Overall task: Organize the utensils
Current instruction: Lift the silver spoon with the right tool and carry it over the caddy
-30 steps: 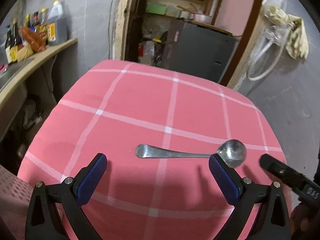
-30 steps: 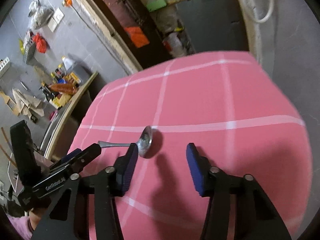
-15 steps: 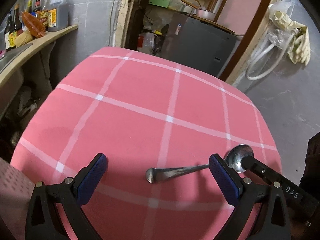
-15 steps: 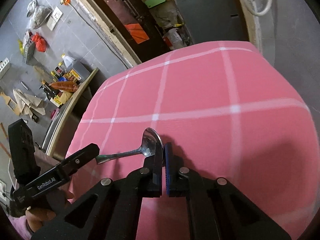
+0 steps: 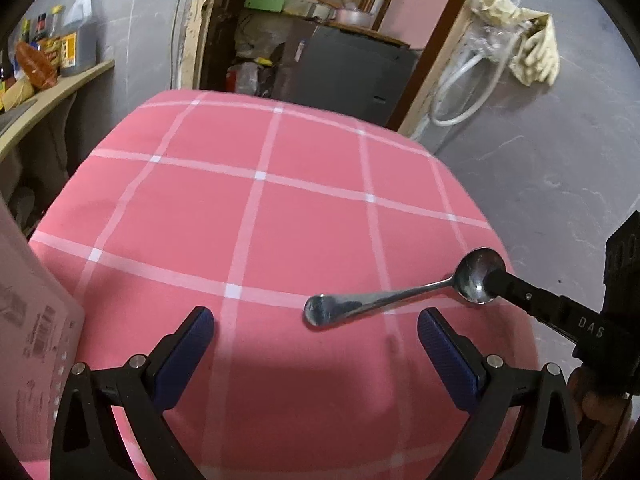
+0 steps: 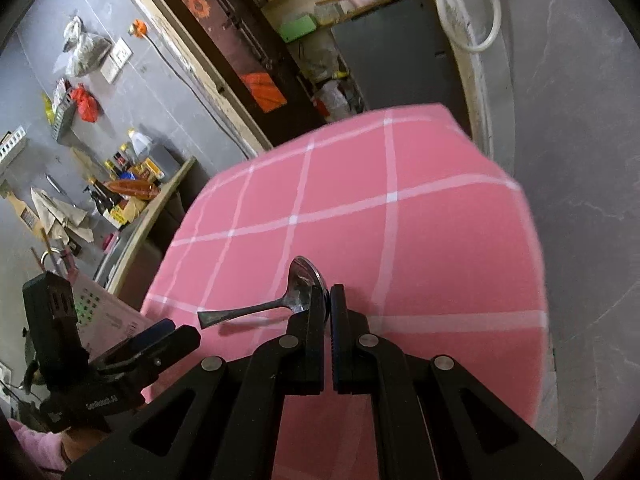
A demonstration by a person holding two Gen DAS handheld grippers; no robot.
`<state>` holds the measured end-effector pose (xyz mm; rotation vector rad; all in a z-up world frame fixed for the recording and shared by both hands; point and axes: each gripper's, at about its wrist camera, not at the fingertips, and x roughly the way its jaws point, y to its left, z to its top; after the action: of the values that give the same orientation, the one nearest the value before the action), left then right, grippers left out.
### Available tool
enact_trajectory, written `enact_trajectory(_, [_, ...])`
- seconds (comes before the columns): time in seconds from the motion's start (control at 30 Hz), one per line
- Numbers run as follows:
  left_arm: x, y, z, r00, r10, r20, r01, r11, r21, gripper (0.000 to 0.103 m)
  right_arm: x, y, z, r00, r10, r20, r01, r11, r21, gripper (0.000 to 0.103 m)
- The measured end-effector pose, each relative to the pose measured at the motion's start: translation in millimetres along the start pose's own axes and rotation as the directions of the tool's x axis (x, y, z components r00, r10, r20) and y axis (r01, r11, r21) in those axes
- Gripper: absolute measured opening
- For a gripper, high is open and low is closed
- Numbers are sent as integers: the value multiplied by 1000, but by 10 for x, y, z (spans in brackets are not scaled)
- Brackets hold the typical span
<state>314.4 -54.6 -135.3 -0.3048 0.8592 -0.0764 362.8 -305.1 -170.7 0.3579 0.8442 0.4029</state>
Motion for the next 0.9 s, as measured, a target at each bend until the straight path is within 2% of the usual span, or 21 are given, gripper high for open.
enact_trajectory(0.17, [-381,-69,4,994,-19,107,16,1000,24,102,-328,165,77,995,-36,90,38,999,-16,3])
enact_trajectory(0.33, [-931,-129,-16,973,-40,228,25,997,66,102,-669,467,166,988,-29,152,36,998,-48,3])
enact_trajectory(0.47, [-1368,-94,-87,958,-57,282,34,996,85,102,-910,800,182,983,1,181,17,995,-95,3])
enact_trajectory(0.57, [-1644,5,-157,951,-63,302,41,996,78,102,-1069,1167,181,980,31,198,-1,989,-151,3])
enact_trajectory(0.7, [-1990,222,-281,953,-31,300,17,999,47,102,-1232,1705,149,975,50,218,5,969,-246,3])
enact_trajectory(0.9, [-2363,711,-469,955,59,289,-48,998,-45,102,-1309,2515,70,968,-9,250,115,902,-416,3])
